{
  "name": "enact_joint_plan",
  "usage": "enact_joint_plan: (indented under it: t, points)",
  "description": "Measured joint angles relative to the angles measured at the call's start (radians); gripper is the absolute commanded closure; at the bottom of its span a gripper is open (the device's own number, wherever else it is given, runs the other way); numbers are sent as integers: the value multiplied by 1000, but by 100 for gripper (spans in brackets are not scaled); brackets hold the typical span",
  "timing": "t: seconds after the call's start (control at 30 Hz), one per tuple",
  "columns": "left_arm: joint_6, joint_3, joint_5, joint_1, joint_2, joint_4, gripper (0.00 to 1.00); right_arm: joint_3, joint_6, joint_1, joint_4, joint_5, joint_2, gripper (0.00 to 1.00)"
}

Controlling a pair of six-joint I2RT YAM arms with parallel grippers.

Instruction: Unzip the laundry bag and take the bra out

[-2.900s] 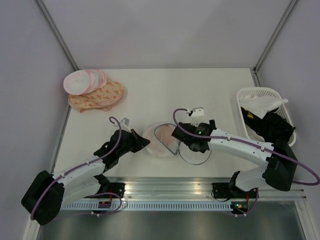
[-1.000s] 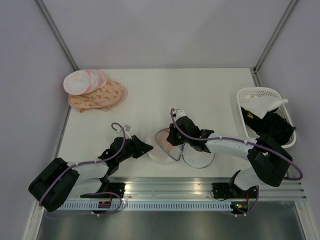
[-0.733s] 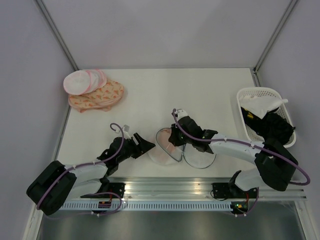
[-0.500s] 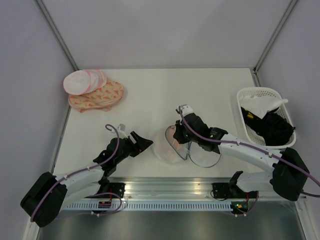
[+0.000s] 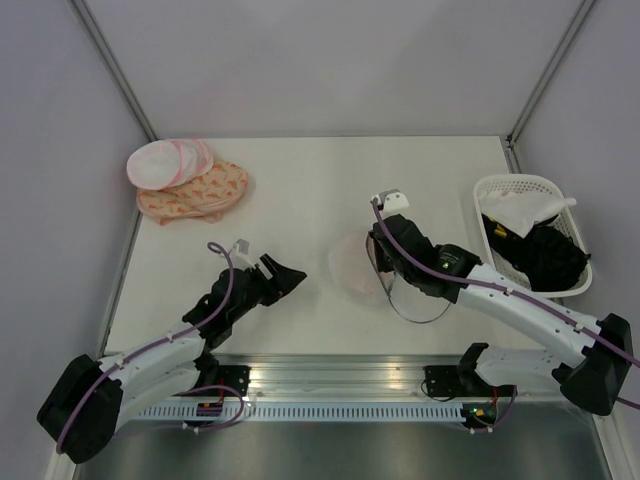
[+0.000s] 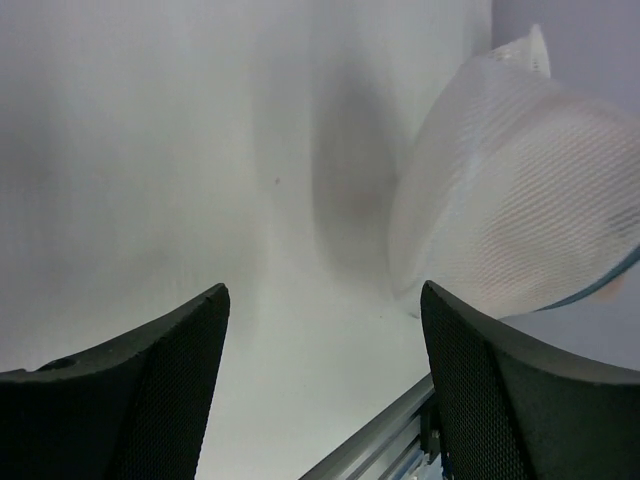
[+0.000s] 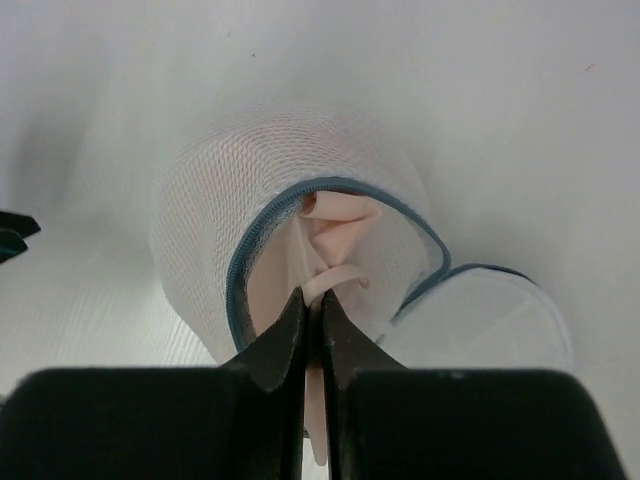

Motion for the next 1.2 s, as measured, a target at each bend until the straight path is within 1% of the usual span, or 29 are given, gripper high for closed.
enact_joint_plan:
  t: [0.1,0.23,0.33,0.43,0.53,0.7,0.8,0.9,0.93,1.0,1.07,1.1,1.17,1.2]
  points:
    - [39,67,5,0,-27,-12,19,-17,-22,0,19,-60,1,99]
    - [109,171,29,-1,-35,-13,19,-72,-50,0,101,-253,1,100]
    - [169,261,43,-8,-14,-36,19,-87,-52,2,152,-377,19,100]
    - [221,338,42,-26,23,-86,21,-87,-52,2,200,-443,56,100]
    - [263,378,37,-49,67,-140,24,-87,-50,2,229,-470,96,100]
    - [314,447,14,-105,167,-278,27,-87,-38,3,255,-468,138,100]
    - [333,485,-4,-129,213,-343,30,-87,-31,3,266,-459,154,100]
    - [342,495,-18,-141,225,-380,34,-87,-27,3,272,-444,166,100]
    - [344,496,-24,-142,225,-392,39,-87,-25,3,272,-436,168,100]
    - [349,497,-32,-143,227,-413,45,-87,-21,3,272,-412,170,100]
    - [352,498,-38,-143,236,-423,56,-87,-14,4,270,-375,170,100]
    - [353,498,-40,-144,241,-427,67,-87,-9,4,269,-349,167,100]
    - [354,498,-40,-145,253,-438,79,-87,-4,5,259,-305,153,100]
    - [355,498,-40,-146,260,-442,91,-87,-1,5,252,-277,134,99]
